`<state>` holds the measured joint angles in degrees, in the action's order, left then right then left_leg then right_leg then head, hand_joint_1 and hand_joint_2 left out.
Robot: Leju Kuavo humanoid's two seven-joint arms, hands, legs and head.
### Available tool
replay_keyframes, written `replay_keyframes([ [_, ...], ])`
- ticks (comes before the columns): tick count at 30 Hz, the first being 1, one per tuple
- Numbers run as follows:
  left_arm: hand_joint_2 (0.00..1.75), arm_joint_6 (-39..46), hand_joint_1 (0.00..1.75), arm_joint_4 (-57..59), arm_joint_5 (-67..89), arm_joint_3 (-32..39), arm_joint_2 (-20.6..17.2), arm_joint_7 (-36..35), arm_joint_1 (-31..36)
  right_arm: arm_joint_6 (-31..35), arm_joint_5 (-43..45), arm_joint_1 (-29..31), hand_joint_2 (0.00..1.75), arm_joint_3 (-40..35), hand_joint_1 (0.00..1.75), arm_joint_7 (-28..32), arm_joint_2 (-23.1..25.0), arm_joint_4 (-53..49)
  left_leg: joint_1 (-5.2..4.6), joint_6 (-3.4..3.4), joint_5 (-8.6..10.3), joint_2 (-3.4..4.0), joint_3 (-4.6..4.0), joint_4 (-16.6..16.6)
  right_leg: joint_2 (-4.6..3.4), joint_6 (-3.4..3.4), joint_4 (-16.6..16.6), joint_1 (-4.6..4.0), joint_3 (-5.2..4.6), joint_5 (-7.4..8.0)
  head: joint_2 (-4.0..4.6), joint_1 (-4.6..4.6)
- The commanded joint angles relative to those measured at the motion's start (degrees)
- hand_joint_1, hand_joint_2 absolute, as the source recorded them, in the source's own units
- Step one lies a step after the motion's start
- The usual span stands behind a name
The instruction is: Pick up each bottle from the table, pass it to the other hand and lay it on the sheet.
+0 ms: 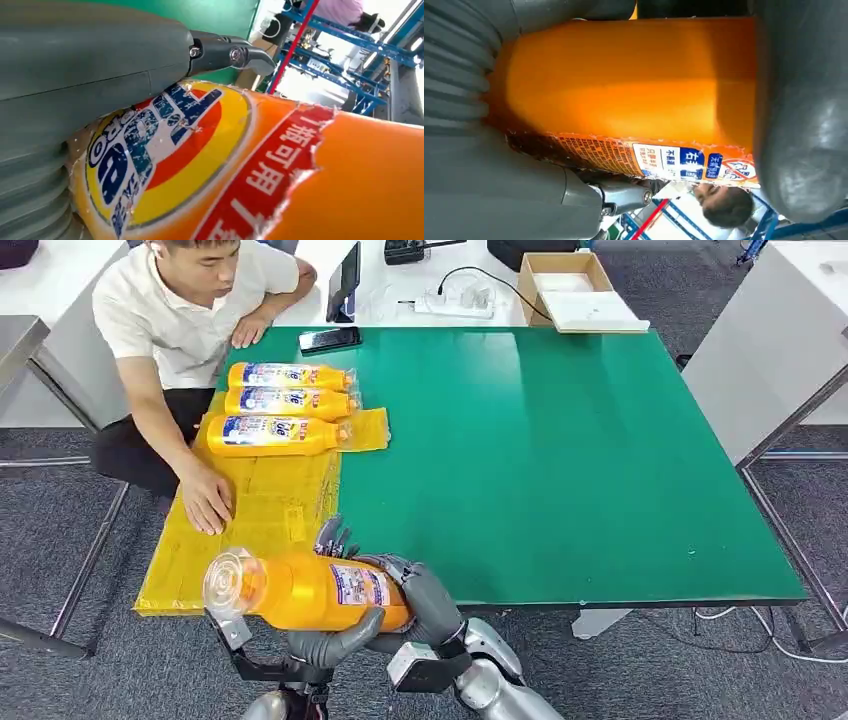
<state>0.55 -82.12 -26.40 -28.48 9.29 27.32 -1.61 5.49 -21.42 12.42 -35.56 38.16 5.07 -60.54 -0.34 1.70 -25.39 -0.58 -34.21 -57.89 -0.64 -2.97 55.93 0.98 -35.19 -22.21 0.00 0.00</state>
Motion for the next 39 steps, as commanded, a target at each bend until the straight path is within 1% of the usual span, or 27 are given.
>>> replay_keyframes([
  [1,1.75,1.6,1.75,0.9,1.0,0.8,-0.1,2.1,3.2,-1.7,0.3,-0.7,1.75,-6.0,0.00,0.7,-0.4,6.7,0.12,-0.14,-0.08,-0.11,0.32,0.1,0.21,0.15,-0.1,-0.14,0.38,-0.12,0.00,0.02],
  [3,1.75,1.5,1.75,0.9,1.0,0.9,-0.2,2.0,3.1,-1.7,0.3,-0.8,1.75,-6.0,0.00,0.7,-0.5,6.7,0.09,-0.09,-0.04,-0.11,0.18,0.1,0.18,0.10,-0.1,-0.10,0.24,-0.08,0.00,0.02],
  [4,1.75,1.7,1.75,0.4,1.1,1.1,-0.3,2.1,2.8,-2.7,0.4,-0.9,0.00,-6.0,0.00,-0.2,-0.7,6.5,0.08,-0.07,-0.04,-0.07,0.14,0.0,0.13,0.08,-0.1,-0.09,0.18,-0.06,0.02,0.00],
  [7,1.75,1.8,1.75,-0.2,1.0,2.3,-0.1,2.2,2.3,-2.9,0.8,-2.7,0.00,-3.8,0.00,-0.4,-1.7,4.2,0.07,-0.06,-0.04,-0.05,0.11,0.0,0.10,0.08,-0.1,-0.07,0.16,-0.05,0.02,0.02],
  [8,1.75,1.8,1.75,-0.2,0.9,2.4,-0.1,2.1,2.2,-2.9,0.7,-2.9,0.00,-3.5,0.00,-0.5,-2.0,3.9,0.10,-0.10,-0.08,-0.09,0.24,0.1,0.19,0.12,-0.1,-0.10,0.32,-0.12,0.00,0.00],
  [10,1.75,1.8,1.75,-0.2,0.9,2.5,-0.1,2.1,2.2,-2.8,1.0,-3.3,0.00,-2.9,0.00,-0.4,-2.1,3.3,0.04,-0.06,-0.01,-0.13,0.11,0.1,0.21,0.07,0.0,-0.04,0.17,-0.08,0.00,0.00],
  [11,1.75,1.7,1.75,-0.2,0.9,2.7,0.0,2.1,2.1,-2.8,1.6,-3.9,0.00,-1.5,0.00,-0.5,-2.4,2.4,0.09,-0.10,-0.05,-0.19,0.18,0.0,0.29,0.12,-0.1,-0.09,0.27,-0.13,0.00,0.02],
  [13,1.75,2.6,1.75,-0.2,2.3,2.8,-0.4,1.8,1.7,-1.5,3.6,-6.2,0.00,2.9,0.00,-0.5,-2.2,-0.3,0.05,-0.07,-0.02,-0.15,0.09,0.0,0.21,0.08,0.0,-0.05,0.16,-0.08,0.00,0.02],
  [15,1.75,6.6,1.75,1.4,6.4,2.4,-0.8,0.2,1.8,0.6,3.0,-7.7,0.00,5.9,0.00,-0.8,-3.8,-2.8,0.05,-0.08,-0.02,-0.23,0.15,0.1,0.31,0.09,-0.1,-0.06,0.22,-0.12,0.00,0.00],
  [16,1.75,7.6,1.75,2.1,7.4,2.7,-0.5,0.2,1.9,1.1,3.2,-8.4,0.00,8.1,0.00,-0.6,-4.1,-4.2,0.06,-0.07,-0.02,-0.21,0.11,0.0,0.28,0.08,-0.1,-0.07,0.18,-0.10,0.00,0.02],
  [17,1.75,7.8,1.75,2.7,7.4,3.0,-0.5,0.2,1.9,1.9,3.2,-9.0,0.00,10.1,0.00,-0.2,-4.5,-5.8,0.05,-0.09,-0.03,-0.34,0.21,0.1,0.43,0.11,-0.1,-0.07,0.32,-0.16,0.00,0.00],
  [19,1.75,9.6,1.75,3.3,7.8,3.7,-0.3,0.0,1.8,3.2,3.8,-10.3,0.00,13.6,0.00,0.2,-4.5,-10.1,0.01,-0.05,-0.01,-0.17,0.08,0.1,0.23,0.06,-0.1,-0.02,0.14,-0.08,0.00,0.00],
  [20,1.75,11.2,1.75,3.1,8.7,4.1,0.1,0.3,1.3,3.9,4.2,-11.6,0.00,15.2,0.00,0.2,-4.6,-13.5,0.05,-0.10,-0.08,-0.17,0.23,0.1,0.26,0.11,-0.1,-0.07,0.30,-0.14,0.00,0.02],
  [22,1.75,11.2,1.75,3.1,8.7,4.1,0.1,0.3,1.3,3.9,4.2,-11.6,0.00,15.2,0.00,0.2,-4.6,-13.5,-0.01,-0.05,-0.01,-0.11,0.00,0.0,0.16,0.06,0.0,0.00,0.06,-0.06,0.00,0.02],
  [23,1.75,17.6,1.75,3.6,14.2,3.7,-0.2,-0.2,1.5,5.6,4.3,-12.8,0.00,17.1,0.00,0.7,-3.9,-16.3,0.03,-0.08,-0.08,-0.10,0.08,0.0,0.17,0.10,0.0,-0.04,0.16,-0.11,0.00,0.00],
  [25,1.75,33.9,1.75,7.7,30.1,3.8,-0.5,3.2,3.2,8.9,5.1,-14.5,0.00,20.1,0.00,1.8,-2.9,-21.3,0.01,-0.05,-0.04,-0.10,0.03,0.0,0.14,0.06,0.0,-0.02,0.11,-0.06,0.00,0.02],
  [26,1.75,39.5,1.75,11.2,39.0,6.4,0.5,3.4,4.1,10.1,6.0,-15.2,0.00,21.5,0.00,1.8,-2.5,-24.8,0.01,-0.10,-0.06,-0.18,0.14,0.0,0.26,0.12,0.0,-0.03,0.23,-0.14,0.02,0.02],
  [28,1.75,39.4,1.75,12.8,38.8,7.0,0.5,3.9,4.9,9.8,6.0,-15.4,0.00,22.0,0.00,1.5,-2.6,-26.3,-0.03,-0.06,0.01,-0.13,0.01,0.1,0.17,0.07,0.0,0.03,0.05,-0.05,0.00,0.02],
  [29,1.75,39.5,1.75,14.5,43.5,10.9,2.4,3.6,5.1,11.4,6.1,-15.3,0.00,23.2,0.00,1.8,-1.7,-27.4,-0.01,-0.12,-0.05,-0.15,0.16,0.1,0.23,0.13,0.0,-0.01,0.20,-0.12,0.00,0.02],
  [31,1.75,39.5,1.75,17.2,54.2,17.9,5.6,3.4,6.0,14.2,7.6,-14.7,0.00,23.8,0.00,1.8,-1.4,-29.5,-0.01,-0.06,-0.02,-0.05,0.03,0.0,0.08,0.07,0.0,0.00,0.07,-0.04,0.02,0.00],
  [32,1.75,39.5,1.75,19.8,58.7,20.0,6.2,2.5,7.5,14.8,9.0,-14.1,0.00,24.9,0.00,1.8,-0.7,-29.9,0.02,-0.11,-0.07,-0.06,0.19,0.1,0.13,0.12,0.0,-0.03,0.22,-0.10,0.00,0.00],
  [34,1.75,39.5,1.75,21.9,67.8,22.7,7.0,0.5,8.8,14.5,9.4,-13.4,0.00,25.8,0.00,1.8,0.1,-29.2,-0.01,-0.06,0.00,-0.02,0.04,0.0,0.06,0.06,0.0,0.00,0.07,-0.01,0.02,0.00],
  [35,1.75,39.5,1.75,25.0,75.8,24.0,6.9,-3.4,11.1,12.9,9.5,-12.4,0.00,25.2,0.00,1.3,0.2,-27.6,0.03,-0.10,-0.04,0.03,0.14,0.0,0.05,0.11,0.0,-0.04,0.16,-0.04,0.02,0.02],
  [36,1.75,39.5,1.71,28.0,79.5,23.9,6.4,-5.8,13.3,12.2,9.5,-11.7,0.00,25.0,0.00,1.3,0.6,-26.0,0.01,-0.07,0.01,-0.02,0.09,0.1,0.09,0.08,0.0,-0.02,0.13,-0.01,0.00,0.02],
  [37,1.75,39.5,1.71,28.7,79.4,23.9,6.2,-6.0,14.1,12.2,9.5,-11.4,0.00,25.0,0.00,1.4,0.8,-25.4,0.01,-0.06,0.01,-0.03,0.10,0.1,0.09,0.08,0.0,-0.02,0.14,-0.01,0.00,0.02],
  [38,1.75,39.5,1.64,31.9,85.5,23.2,4.9,-10.2,16.4,11.2,9.1,-10.6,0.00,23.9,0.00,1.6,0.7,-23.5,0.04,-0.10,-0.02,-0.02,0.19,0.1,0.10,0.12,-0.1,-0.06,0.24,-0.04,0.00,0.02],
  [39,1.75,39.5,1.47,31.5,95.7,23.0,4.3,-15.6,17.5,10.2,8.2,-9.6,0.00,23.1,0.00,1.8,0.5,-22.0,0.04,-0.08,0.01,0.00,0.18,0.1,0.07,0.10,-0.1,-0.05,0.22,0.00,0.00,0.02],
])
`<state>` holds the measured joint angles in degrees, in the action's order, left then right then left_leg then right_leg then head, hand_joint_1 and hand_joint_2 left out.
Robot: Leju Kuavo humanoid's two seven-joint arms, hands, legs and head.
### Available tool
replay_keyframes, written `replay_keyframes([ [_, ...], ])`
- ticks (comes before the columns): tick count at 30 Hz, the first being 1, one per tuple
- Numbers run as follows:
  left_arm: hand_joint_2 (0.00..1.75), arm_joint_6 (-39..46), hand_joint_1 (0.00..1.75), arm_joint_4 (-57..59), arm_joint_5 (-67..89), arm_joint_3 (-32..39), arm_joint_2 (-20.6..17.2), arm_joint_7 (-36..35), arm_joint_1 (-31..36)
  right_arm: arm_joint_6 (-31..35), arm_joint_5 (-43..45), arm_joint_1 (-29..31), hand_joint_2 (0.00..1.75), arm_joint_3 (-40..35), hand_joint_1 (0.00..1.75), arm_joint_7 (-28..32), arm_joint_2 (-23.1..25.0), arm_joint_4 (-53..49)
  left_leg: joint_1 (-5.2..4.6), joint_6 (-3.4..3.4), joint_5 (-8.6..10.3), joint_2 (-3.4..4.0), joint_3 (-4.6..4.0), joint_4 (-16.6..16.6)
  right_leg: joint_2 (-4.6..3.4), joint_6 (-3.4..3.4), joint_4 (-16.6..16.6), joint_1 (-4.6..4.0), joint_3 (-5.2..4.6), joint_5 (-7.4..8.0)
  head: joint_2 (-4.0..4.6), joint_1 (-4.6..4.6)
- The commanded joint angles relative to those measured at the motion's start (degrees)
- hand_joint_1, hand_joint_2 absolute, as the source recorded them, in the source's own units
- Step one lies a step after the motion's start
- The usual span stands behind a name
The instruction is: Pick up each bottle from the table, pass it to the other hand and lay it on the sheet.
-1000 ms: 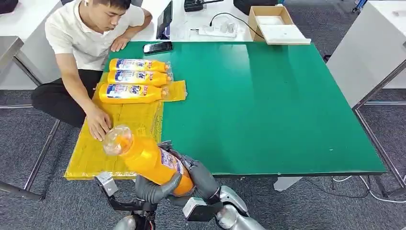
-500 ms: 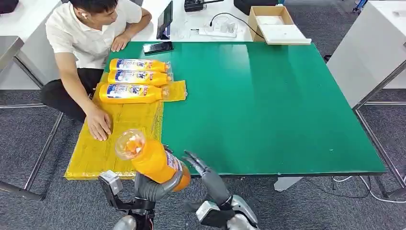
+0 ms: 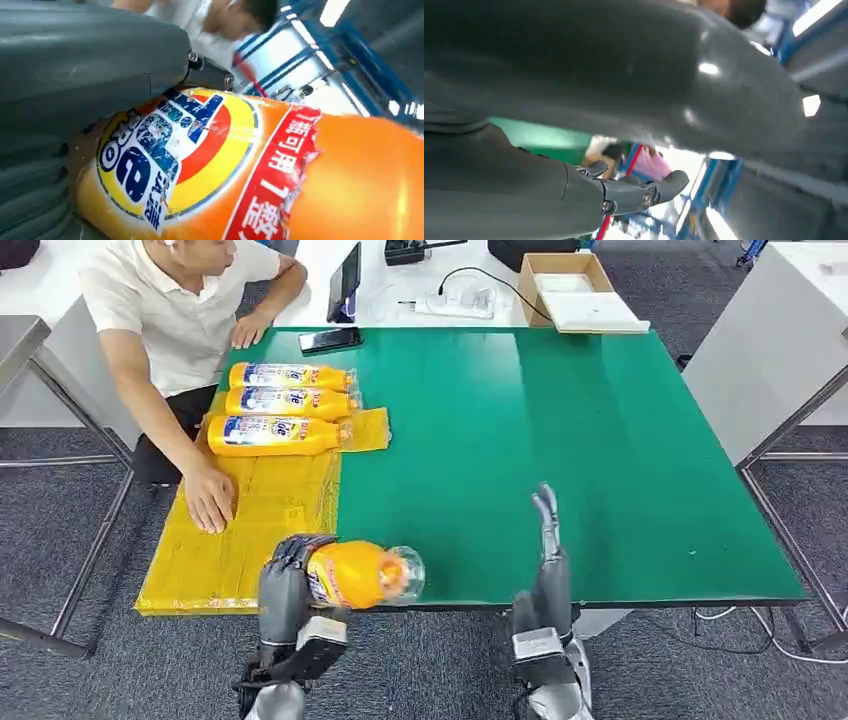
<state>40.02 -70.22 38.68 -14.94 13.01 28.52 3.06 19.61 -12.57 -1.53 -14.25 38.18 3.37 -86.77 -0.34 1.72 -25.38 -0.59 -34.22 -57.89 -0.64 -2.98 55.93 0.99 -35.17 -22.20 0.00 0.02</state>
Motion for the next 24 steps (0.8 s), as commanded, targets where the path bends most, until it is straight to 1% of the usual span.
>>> replay_keyframes([
  [1,1.75,0.0,1.48,21.4,31.6,9.2,0.5,-18.0,14.1,-4.2,-1.2,4.9,0.00,1.4,0.00,1.8,2.1,5.0,0.04,-0.09,0.02,0.03,0.15,0.1,0.04,0.10,-0.1,-0.05,0.13,0.02,0.00,-0.02],
  [2,1.75,0.0,1.48,26.3,28.1,8.5,0.2,-17.8,17.1,-4.4,-1.5,5.8,0.00,1.3,0.00,1.8,2.2,6.4,0.08,-0.15,0.00,0.03,0.26,0.1,0.08,0.16,-0.1,-0.10,0.25,0.00,0.02,0.00],
  [3,1.75,0.0,1.57,30.4,26.6,7.2,-0.7,-19.7,19.7,-5.1,-1.3,6.6,0.00,1.3,0.00,1.8,2.3,7.4,0.06,-0.12,0.03,-0.03,0.17,0.1,0.11,0.12,-0.1,-0.08,0.19,0.01,0.00,0.00],
  [4,1.75,0.0,1.55,32.6,25.8,6.3,-1.5,-20.5,21.3,-5.1,-1.3,7.1,0.00,1.6,0.00,1.8,2.5,8.0,0.05,-0.08,0.05,0.01,0.11,0.1,0.03,0.08,0.0,-0.06,0.12,0.02,0.02,-0.02],
  [5,1.75,0.0,1.55,33.0,25.3,6.2,-1.8,-20.2,21.7,-5.2,-1.3,7.4,0.00,1.7,0.00,1.8,2.5,8.1,0.07,-0.13,0.08,-0.04,0.23,0.1,0.12,0.14,-0.1,-0.09,0.25,0.02,0.02,-0.02],
  [7,1.75,0.0,1.55,33.0,25.3,6.2,-1.8,-20.2,21.7,-5.2,-1.3,7.4,0.00,1.7,0.00,1.8,2.5,8.1,0.06,-0.08,0.07,-0.01,0.19,0.1,0.06,0.09,-0.1,-0.07,0.20,0.02,0.00,0.00],
  [8,1.75,0.0,1.64,35.4,27.3,5.4,-2.4,-23.4,22.7,-5.7,-1.3,7.6,0.00,1.7,0.00,1.8,2.4,8.2,0.09,-0.11,0.05,0.04,0.28,0.1,0.04,0.13,-0.1,-0.10,0.29,0.01,0.00,0.02],
  [9,1.75,-1.1,1.66,38.6,26.5,5.3,-2.8,-25.0,24.6,-6.1,-1.1,8.2,0.00,1.9,0.00,1.7,2.6,8.6,0.08,-0.09,0.05,0.11,0.23,0.1,-0.04,0.11,0.0,-0.09,0.23,0.02,0.00,-0.02],
  [10,1.75,-2.8,1.64,41.4,24.2,6.0,-3.2,-25.3,26.4,-6.8,-0.7,9.0,0.00,2.1,0.00,1.3,2.8,9.4,0.05,-0.07,0.07,0.08,0.17,0.1,-0.01,0.09,0.0,-0.06,0.17,0.04,0.02,-0.04],
  [12,1.75,-4.9,1.75,46.7,19.7,8.4,-4.6,-24.9,29.9,-7.7,-0.3,10.8,0.00,2.2,0.00,1.0,3.1,11.3,0.09,-0.10,0.07,0.02,0.22,0.1,0.05,0.12,0.0,-0.09,0.24,0.02,0.00,0.00],
  [13,1.75,-5.2,1.73,48.1,19.3,8.9,-5.3,-25.6,30.8,-8.2,0.0,11.4,0.00,2.2,0.00,0.8,3.2,12.2,0.08,-0.08,0.08,0.10,0.14,0.0,-0.07,0.10,0.0,-0.08,0.15,0.06,0.00,-0.02],
  [14,1.75,-5.7,1.71,49.5,17.5,10.3,-5.9,-25.2,31.8,-8.4,0.0,11.9,0.00,2.2,0.00,0.7,3.3,13.4,0.10,-0.13,0.04,0.20,0.31,0.1,-0.14,0.16,0.0,-0.11,0.29,0.04,0.00,0.00],
  [15,1.75,-4.9,1.68,50.6,18.6,9.8,-6.6,-26.6,32.5,-8.7,0.2,12.2,0.00,2.2,0.00,0.6,3.4,14.3,0.11,-0.12,0.05,0.26,0.20,0.0,-0.19,0.14,0.0,-0.11,0.19,0.08,0.02,0.00],
  [16,1.75,-5.6,1.73,51.1,17.9,10.5,-6.9,-26.6,33.0,-8.8,0.2,12.6,0.00,2.2,0.00,0.6,3.4,15.3,0.07,-0.08,0.08,0.15,0.17,0.1,-0.10,0.10,0.0,-0.06,0.17,0.06,0.00,-0.02],
  [17,1.75,-5.8,1.73,51.2,17.7,10.6,-7.2,-26.3,33.2,-8.9,0.2,12.7,0.00,2.3,0.00,0.6,3.4,15.8,0.10,-0.14,0.06,0.20,0.31,0.1,-0.12,0.16,0.0,-0.10,0.31,0.05,0.00,0.02],
  [22,1.75,-5.8,1.73,51.2,17.7,10.6,-7.2,-26.3,33.2,-8.9,0.2,12.7,0.00,2.3,0.00,0.6,3.4,15.8,0.07,-0.08,0.05,0.21,0.36,0.0,-0.15,0.10,0.0,-0.07,0.30,0.06,0.00,0.00],
  [24,1.75,-5.9,1.68,51.4,18.0,10.4,-7.0,-26.9,33.1,-8.9,0.3,12.6,0.00,2.4,0.00,0.6,3.3,15.8,0.07,-0.12,0.05,0.21,0.43,0.1,-0.13,0.14,0.1,-0.07,0.34,0.04,0.02,-0.02],
])
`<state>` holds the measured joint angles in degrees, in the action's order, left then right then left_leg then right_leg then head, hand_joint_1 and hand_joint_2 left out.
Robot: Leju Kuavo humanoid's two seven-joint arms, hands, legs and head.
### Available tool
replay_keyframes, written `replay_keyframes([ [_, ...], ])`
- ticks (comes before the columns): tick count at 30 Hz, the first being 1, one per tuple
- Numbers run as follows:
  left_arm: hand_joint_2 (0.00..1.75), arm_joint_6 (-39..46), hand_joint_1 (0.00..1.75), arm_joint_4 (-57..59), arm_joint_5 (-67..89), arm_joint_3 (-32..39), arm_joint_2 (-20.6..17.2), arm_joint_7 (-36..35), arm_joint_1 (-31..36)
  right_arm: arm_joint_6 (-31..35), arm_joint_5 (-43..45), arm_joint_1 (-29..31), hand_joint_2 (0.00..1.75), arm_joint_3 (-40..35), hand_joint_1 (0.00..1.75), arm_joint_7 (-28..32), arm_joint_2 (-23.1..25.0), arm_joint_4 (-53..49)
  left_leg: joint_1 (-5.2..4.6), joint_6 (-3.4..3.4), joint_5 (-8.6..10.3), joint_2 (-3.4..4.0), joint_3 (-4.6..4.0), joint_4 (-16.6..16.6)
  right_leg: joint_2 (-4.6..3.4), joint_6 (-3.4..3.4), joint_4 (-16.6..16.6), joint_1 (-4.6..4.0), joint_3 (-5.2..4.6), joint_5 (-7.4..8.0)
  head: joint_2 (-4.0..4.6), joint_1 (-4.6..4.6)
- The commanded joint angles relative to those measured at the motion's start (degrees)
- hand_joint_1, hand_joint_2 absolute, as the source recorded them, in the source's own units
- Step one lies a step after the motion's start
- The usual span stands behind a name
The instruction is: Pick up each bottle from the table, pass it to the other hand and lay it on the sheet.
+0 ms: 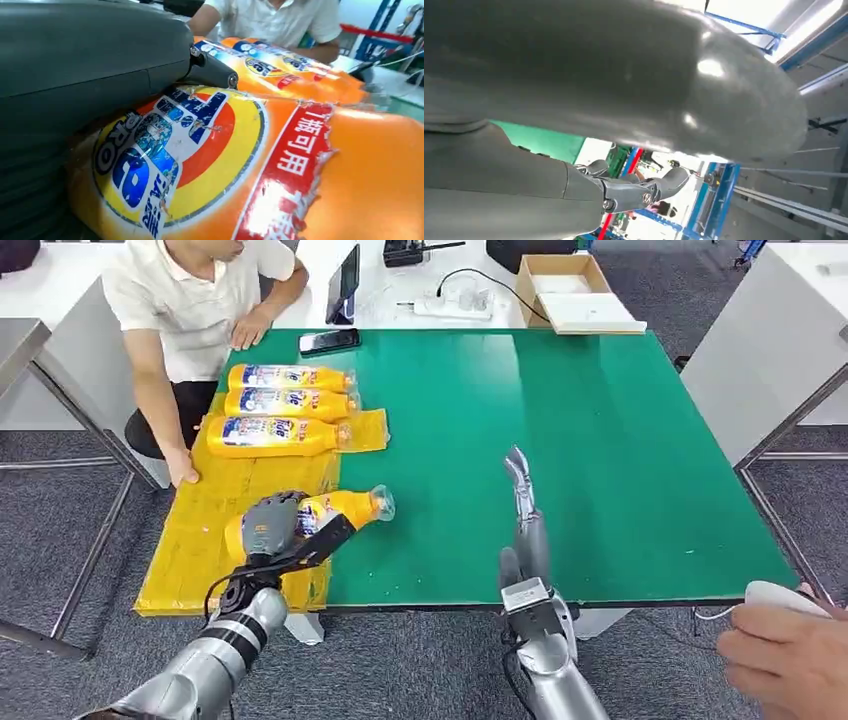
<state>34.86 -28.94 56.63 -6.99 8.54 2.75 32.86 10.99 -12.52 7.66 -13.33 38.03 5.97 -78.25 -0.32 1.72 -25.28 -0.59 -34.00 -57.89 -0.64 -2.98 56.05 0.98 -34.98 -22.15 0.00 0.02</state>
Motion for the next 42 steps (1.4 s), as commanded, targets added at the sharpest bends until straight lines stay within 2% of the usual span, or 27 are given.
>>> replay_keyframes([
  [1,1.75,-1.1,1.61,10.4,0.7,2.0,-2.7,-1.8,3.6,-0.4,0.5,3.4,0.00,1.7,0.00,0.7,0.7,7.5,0.05,-0.10,-0.04,0.20,0.21,0.1,-0.13,0.11,0.0,-0.06,0.14,0.00,0.02,0.00],
  [5,1.75,-2.4,1.54,10.7,5.4,-1.4,-3.7,-5.4,4.1,-0.8,1.1,3.9,0.00,3.5,0.00,0.4,0.7,10.6,0.07,-0.15,-0.05,0.22,0.29,0.1,-0.13,0.14,0.0,-0.09,0.20,-0.02,0.02,0.00],
  [6,1.75,-2.9,1.24,10.2,4.7,-0.9,-3.4,-4.5,3.8,-0.9,1.4,4.0,0.00,4.1,0.00,0.5,0.8,11.5,0.06,-0.13,-0.03,0.21,0.26,0.1,-0.13,0.11,0.0,-0.07,0.18,0.00,0.02,0.00],
  [7,1.75,-4.2,0.44,10.3,4.2,-0.7,-3.1,-3.6,3.8,-1.0,1.5,4.1,0.00,4.5,0.00,0.7,0.8,12.1,0.05,-0.12,-0.03,0.19,0.24,0.1,-0.12,0.09,0.0,-0.06,0.17,0.00,0.00,0.00],
  [8,1.75,-5.8,0.14,10.2,4.1,-1.0,-2.9,-2.5,3.6,-1.0,1.5,4.2,0.00,4.9,0.00,0.9,0.9,12.8,0.07,-0.16,-0.04,0.26,0.34,0.1,-0.16,0.14,-0.1,-0.09,0.25,0.00,0.02,-0.02],
  [9,1.75,-7.2,0.03,10.1,4.0,-1.2,-2.8,-1.6,3.4,-1.0,1.6,4.3,0.00,5.2,0.00,1.1,0.9,13.3,0.05,-0.12,-0.03,0.20,0.27,0.1,-0.12,0.10,0.0,-0.06,0.18,0.00,0.00,0.00],
  [14,1.75,-9.0,0.00,10.1,3.9,-1.6,-2.6,-0.8,3.3,-0.9,1.4,4.5,0.00,5.5,0.00,1.5,0.9,13.8,0.07,-0.15,-0.05,0.22,0.32,0.1,-0.12,0.13,-0.1,-0.08,0.24,-0.02,0.00,-0.02],
  [18,1.75,-15.3,0.00,9.1,1.9,-1.9,-2.5,4.0,2.4,-1.3,1.3,4.6,0.00,6.1,0.00,1.7,1.0,14.1,0.03,-0.11,-0.04,0.12,0.29,0.1,-0.09,0.10,0.0,-0.04,0.24,-0.03,0.00,0.00],
  [24,1.75,-15.2,0.00,8.5,2.1,-2.8,-2.7,4.2,2.0,-1.4,1.4,4.2,0.00,6.7,0.00,1.8,1.1,13.9,0.00,-0.12,-0.03,-0.03,0.35,0.1,-0.04,0.11,0.0,0.00,0.35,-0.03,0.00,0.00],
  [29,1.75,-15.7,0.00,6.7,-1.6,-2.8,-2.9,7.6,1.4,-1.4,1.2,3.6,0.00,7.3,0.00,2.0,1.4,13.8,0.02,-0.16,-0.02,-0.04,0.38,0.1,-0.02,0.16,-0.1,-0.03,0.39,-0.02,0.02,-0.02],
  [32,1.75,-12.9,0.00,3.8,-6.3,-1.8,-2.2,12.5,0.7,-0.6,0.9,3.4,0.00,7.3,0.00,2.0,1.3,13.9,-0.01,-0.12,0.00,-0.08,0.43,0.1,0.03,0.13,0.0,-0.01,0.42,-0.03,0.02,-0.02],
  [36,1.75,-2.4,0.00,-10.9,-21.4,0.4,0.8,28.0,-6.3,-0.2,1.8,2.0,0.00,6.9,0.00,2.0,0.8,13.2,-0.02,-0.09,0.03,-0.25,0.42,0.1,0.24,0.09,-0.1,0.01,0.47,-0.06,0.00,0.00],
  [42,1.75,-2.5,0.00,-13.5,-21.7,-1.0,0.5,26.9,-7.7,-0.1,2.0,1.5,0.00,6.8,0.00,2.0,0.7,12.7,0.00,-0.10,0.00,-0.23,0.17,0.0,0.22,0.10,0.0,-0.02,0.23,-0.08,0.02,0.00],
])
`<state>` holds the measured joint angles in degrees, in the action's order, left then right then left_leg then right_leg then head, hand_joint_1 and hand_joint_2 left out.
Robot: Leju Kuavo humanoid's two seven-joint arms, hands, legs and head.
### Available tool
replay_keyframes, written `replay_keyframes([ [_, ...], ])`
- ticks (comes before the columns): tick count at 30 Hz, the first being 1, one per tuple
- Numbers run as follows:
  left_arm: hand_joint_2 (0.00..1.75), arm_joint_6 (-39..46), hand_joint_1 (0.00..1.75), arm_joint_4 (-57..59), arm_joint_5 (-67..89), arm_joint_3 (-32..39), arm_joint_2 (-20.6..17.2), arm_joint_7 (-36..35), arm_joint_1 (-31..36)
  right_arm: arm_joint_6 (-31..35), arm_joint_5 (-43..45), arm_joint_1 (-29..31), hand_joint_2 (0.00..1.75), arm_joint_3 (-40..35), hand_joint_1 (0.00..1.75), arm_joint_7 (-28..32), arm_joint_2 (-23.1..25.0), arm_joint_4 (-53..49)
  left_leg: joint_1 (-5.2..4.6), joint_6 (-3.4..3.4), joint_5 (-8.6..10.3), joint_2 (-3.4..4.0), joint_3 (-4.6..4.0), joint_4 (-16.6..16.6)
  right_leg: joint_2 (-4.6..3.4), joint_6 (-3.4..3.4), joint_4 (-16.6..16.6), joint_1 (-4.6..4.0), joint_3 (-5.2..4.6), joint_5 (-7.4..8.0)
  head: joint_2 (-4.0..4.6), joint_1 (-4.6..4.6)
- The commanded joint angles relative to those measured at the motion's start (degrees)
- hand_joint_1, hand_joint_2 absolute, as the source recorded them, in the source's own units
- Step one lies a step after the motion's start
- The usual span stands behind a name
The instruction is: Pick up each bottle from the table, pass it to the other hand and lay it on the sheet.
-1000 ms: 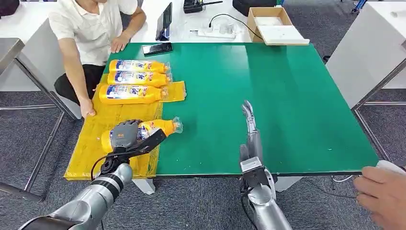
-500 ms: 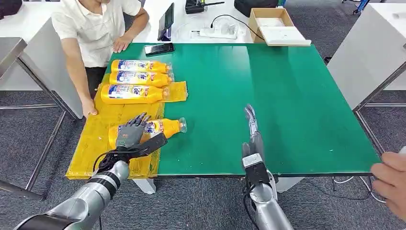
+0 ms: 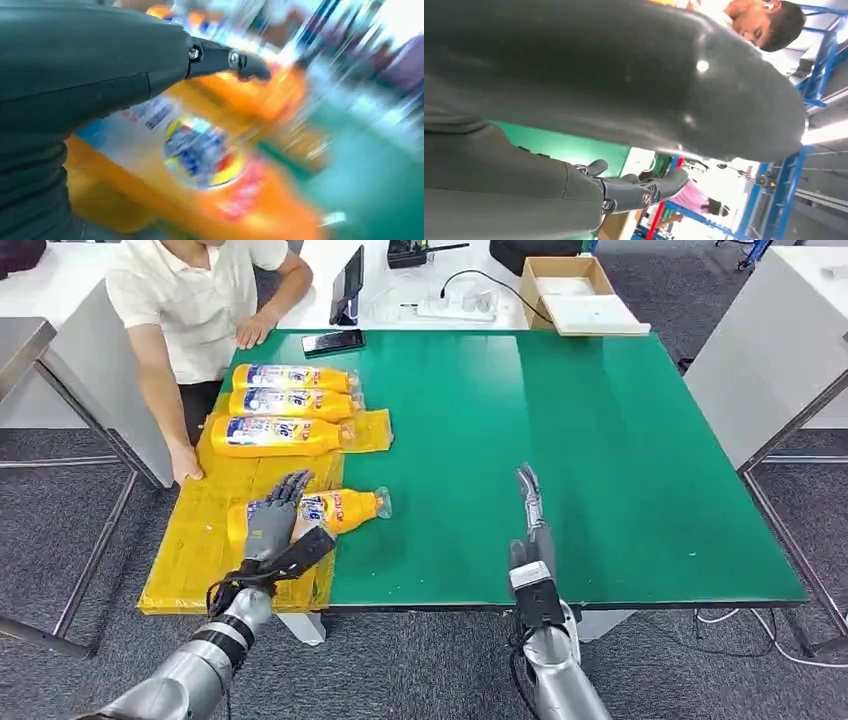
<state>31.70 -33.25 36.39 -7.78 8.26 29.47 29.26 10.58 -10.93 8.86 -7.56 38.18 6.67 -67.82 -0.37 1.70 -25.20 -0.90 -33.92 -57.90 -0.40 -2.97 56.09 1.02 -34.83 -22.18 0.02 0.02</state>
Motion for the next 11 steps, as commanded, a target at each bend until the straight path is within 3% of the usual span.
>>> replay_keyframes([
  [1,1.75,3.8,0.00,-15.2,-11.0,1.3,2.6,9.8,-6.7,1.0,1.0,0.2,0.00,1.2,0.00,1.8,0.4,2.5,0.03,-0.06,-0.05,0.06,0.00,0.0,0.00,0.07,0.0,-0.04,0.02,-0.04,0.00,0.00],
  [3,1.75,7.5,0.00,-28.1,-19.2,-3.7,2.2,10.5,-11.4,1.5,1.2,0.0,0.00,0.7,0.00,1.8,0.5,2.6,0.10,-0.15,-0.16,0.13,0.10,0.0,0.00,0.17,0.0,-0.13,0.11,-0.12,-0.02,0.00],
  [5,1.75,8.3,0.00,-47.6,2.2,6.4,9.3,10.5,-18.4,-3.8,6.4,-0.5,0.00,0.0,0.00,1.5,0.9,2.1,0.18,-0.26,-0.35,0.22,0.33,0.0,0.01,0.30,0.0,-0.22,0.33,-0.30,-0.02,0.00],
  [6,1.75,8.3,0.00,-53.9,-2.6,5.8,10.8,10.5,-20.4,-11.0,12.1,-1.3,0.00,-0.6,0.00,-0.3,1.4,0.3,0.16,-0.24,-0.32,0.19,0.19,-0.1,0.01,0.27,0.0,-0.21,0.21,-0.27,-0.02,-0.02],
  [8,1.75,8.3,0.00,-64.8,1.6,6.2,11.7,10.5,-23.3,-12.1,12.2,-3.8,0.00,-4.1,0.00,-0.2,0.9,-6.1,0.10,-0.07,-0.23,0.13,-0.24,-0.2,0.01,0.10,0.1,-0.13,-0.24,-0.17,-0.02,0.00],
  [11,1.75,8.3,0.00,-67.8,0.9,4.5,11.7,10.5,-24.4,-14.5,15.4,-4.5,0.00,-4.9,0.00,-1.9,1.5,-8.5,0.05,-0.06,-0.16,0.17,-0.41,-0.1,-0.11,0.06,0.1,-0.07,-0.42,-0.10,0.00,0.00],
])
